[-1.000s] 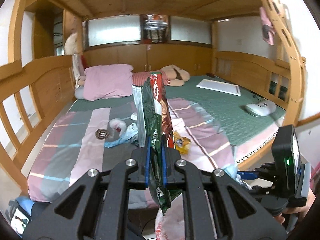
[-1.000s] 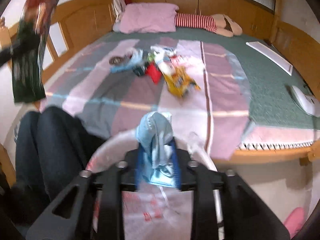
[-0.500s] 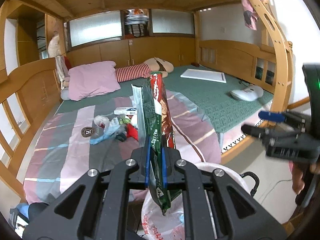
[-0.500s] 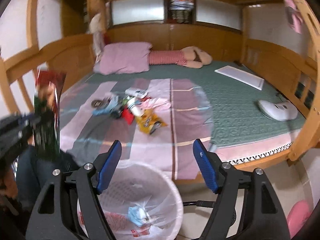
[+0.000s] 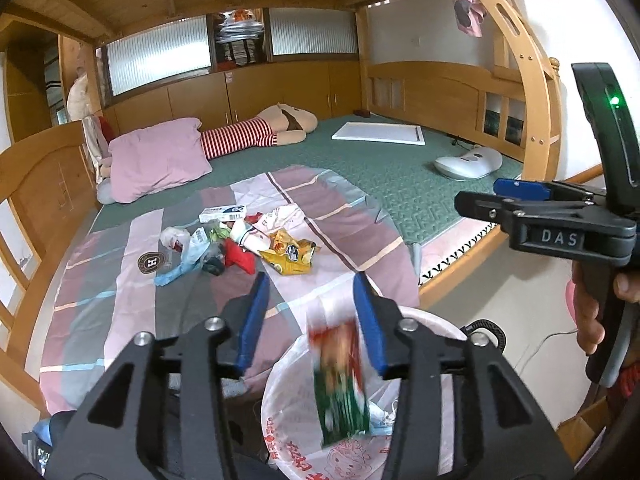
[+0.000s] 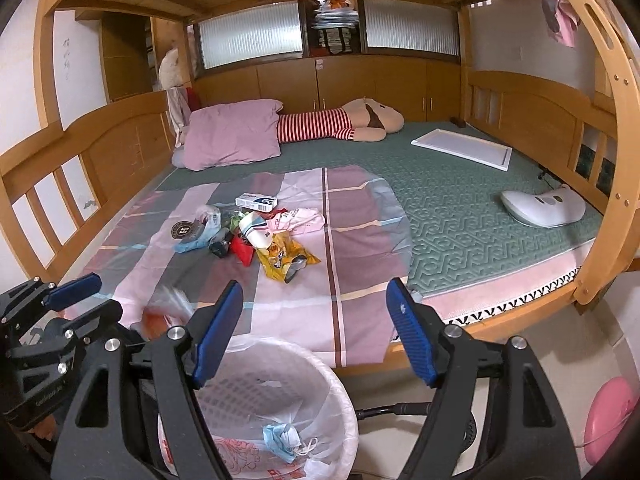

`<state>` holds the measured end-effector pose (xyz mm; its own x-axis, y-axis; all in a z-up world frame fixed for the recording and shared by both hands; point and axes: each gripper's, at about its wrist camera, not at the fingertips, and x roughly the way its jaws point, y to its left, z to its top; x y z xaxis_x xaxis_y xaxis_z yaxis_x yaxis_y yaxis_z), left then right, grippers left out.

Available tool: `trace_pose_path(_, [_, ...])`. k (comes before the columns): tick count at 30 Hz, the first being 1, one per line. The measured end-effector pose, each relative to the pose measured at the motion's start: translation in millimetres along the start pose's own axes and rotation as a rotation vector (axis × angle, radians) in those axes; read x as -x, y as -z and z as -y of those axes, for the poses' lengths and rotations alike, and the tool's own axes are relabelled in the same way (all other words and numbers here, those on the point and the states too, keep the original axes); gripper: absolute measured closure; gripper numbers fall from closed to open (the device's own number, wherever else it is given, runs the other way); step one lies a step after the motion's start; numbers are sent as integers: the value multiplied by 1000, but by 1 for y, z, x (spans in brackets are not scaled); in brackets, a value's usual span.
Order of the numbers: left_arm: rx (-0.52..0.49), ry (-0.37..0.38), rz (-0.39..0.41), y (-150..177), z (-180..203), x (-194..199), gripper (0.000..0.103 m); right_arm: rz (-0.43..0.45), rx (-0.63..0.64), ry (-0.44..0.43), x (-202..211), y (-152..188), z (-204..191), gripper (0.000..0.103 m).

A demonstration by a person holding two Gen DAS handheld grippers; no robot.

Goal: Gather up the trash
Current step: 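Carry both items over the basket and open both tools to drop them, then grasp the yellow chip bag with the right tool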

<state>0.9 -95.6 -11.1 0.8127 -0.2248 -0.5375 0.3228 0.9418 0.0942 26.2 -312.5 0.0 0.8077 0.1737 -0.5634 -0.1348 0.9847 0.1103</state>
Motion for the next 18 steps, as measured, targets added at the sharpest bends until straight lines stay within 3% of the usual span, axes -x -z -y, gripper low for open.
trace_pose_path(14, [13,-18,-7,0,-5,-2,51,-14,1,-6,-6,3,-2,29])
trace_pose_path(18, [67,-95,-3,-2,-33,-21,51,-24,3,8,-18,3,1,26])
